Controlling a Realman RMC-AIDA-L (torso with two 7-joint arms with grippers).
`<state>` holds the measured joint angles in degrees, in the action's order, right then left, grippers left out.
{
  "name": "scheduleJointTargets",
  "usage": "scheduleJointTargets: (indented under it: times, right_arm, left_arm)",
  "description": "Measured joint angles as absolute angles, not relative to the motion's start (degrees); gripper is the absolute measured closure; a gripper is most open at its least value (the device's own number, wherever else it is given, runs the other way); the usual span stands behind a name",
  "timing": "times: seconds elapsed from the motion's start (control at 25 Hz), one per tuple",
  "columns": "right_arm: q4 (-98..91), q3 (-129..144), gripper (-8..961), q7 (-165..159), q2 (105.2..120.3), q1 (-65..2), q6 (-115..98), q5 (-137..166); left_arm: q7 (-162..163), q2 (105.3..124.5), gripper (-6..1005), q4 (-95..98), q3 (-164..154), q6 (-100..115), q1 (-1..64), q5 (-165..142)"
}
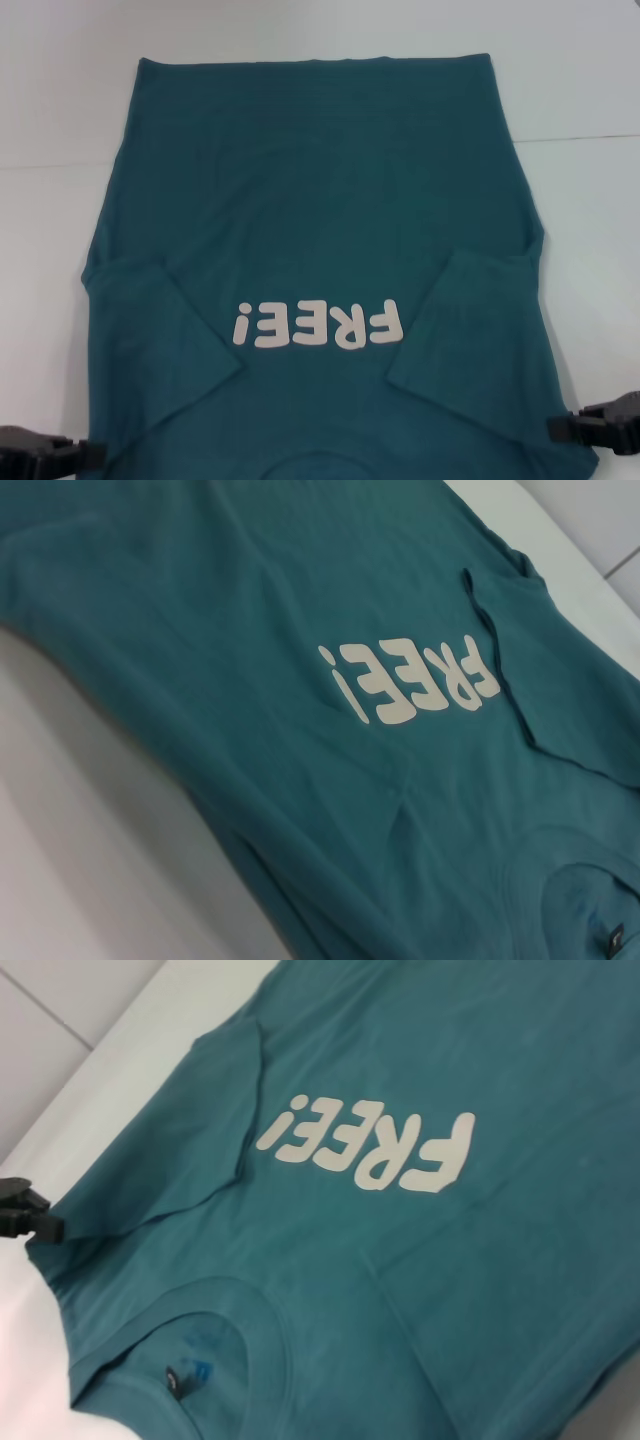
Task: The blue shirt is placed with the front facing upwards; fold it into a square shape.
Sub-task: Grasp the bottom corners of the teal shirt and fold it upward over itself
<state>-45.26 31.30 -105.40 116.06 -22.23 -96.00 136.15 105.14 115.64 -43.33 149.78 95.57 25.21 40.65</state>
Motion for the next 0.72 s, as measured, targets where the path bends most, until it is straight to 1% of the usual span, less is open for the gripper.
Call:
scheduleJointTargets:
  times: [0.24, 0.6, 0.72]
  right_arm:
    - [-47.8, 31.3, 916, -105.2, 116.55, -21.1, -98.7, 136.3]
    - [-48.2, 32.1, 915, -104.3, 116.63, -21.2, -101.0, 137.4]
    - [-48.2, 31.9, 914, -103.9, 116.45, -21.3, -102.3, 137.4]
  left_arm:
    - [104.7, 115.65, 963, -43.9, 150.3, 97.3, 23.6, 41.0]
    - [104.2, 115.43, 963, -43.9, 150.3, 99.2, 22.8, 41.3]
    - [104.3, 115.38, 962, -44.0, 150.3, 99.9, 22.9, 41.4]
